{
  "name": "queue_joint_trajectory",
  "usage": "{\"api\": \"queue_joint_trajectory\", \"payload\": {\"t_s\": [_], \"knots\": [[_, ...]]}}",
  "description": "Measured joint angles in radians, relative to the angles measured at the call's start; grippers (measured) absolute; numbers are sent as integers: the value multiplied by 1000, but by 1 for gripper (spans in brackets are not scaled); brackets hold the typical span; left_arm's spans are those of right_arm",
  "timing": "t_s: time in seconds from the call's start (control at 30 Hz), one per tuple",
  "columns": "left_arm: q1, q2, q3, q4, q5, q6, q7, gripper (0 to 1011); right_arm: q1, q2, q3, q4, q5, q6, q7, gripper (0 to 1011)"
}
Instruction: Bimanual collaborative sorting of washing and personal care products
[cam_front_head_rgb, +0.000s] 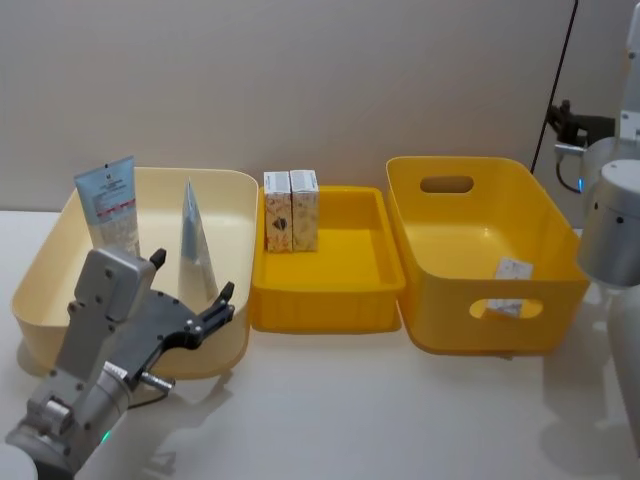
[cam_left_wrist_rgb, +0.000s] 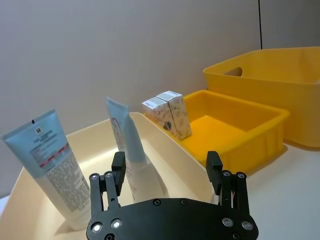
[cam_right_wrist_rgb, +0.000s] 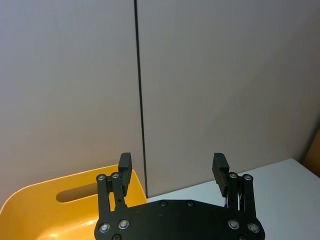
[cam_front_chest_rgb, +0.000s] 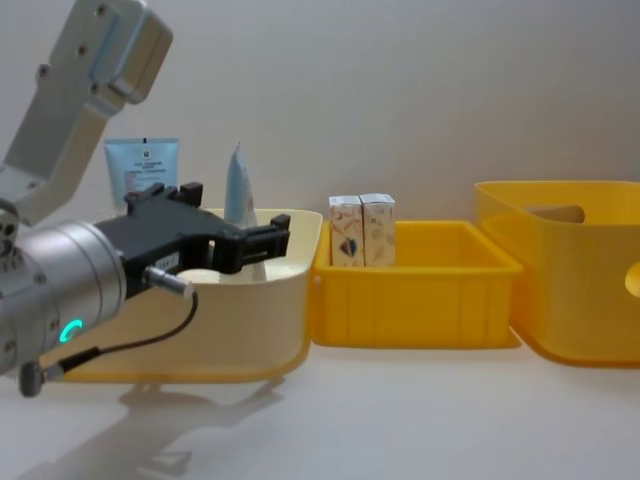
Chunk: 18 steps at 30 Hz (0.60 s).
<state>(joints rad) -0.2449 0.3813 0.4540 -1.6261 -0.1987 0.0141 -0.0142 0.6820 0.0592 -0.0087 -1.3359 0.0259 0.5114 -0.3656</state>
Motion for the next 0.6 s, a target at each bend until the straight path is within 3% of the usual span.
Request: {"api": "queue_joint_trajectory", "payload": {"t_s": [0.23, 0.33, 0.6], "knots": [[-62, -12, -1, 26, 7, -2, -26, 1000, 2, 5, 8, 7, -5, -5, -9, 1001], [-118, -32, 0, 62, 7, -12, -50, 1000, 2, 6, 10, 9, -6, -6, -11, 1001], [-199, -64, 4, 126, -1, -13, -94, 1000, 3, 9, 15, 12, -9, -8, -15, 1001]]}}
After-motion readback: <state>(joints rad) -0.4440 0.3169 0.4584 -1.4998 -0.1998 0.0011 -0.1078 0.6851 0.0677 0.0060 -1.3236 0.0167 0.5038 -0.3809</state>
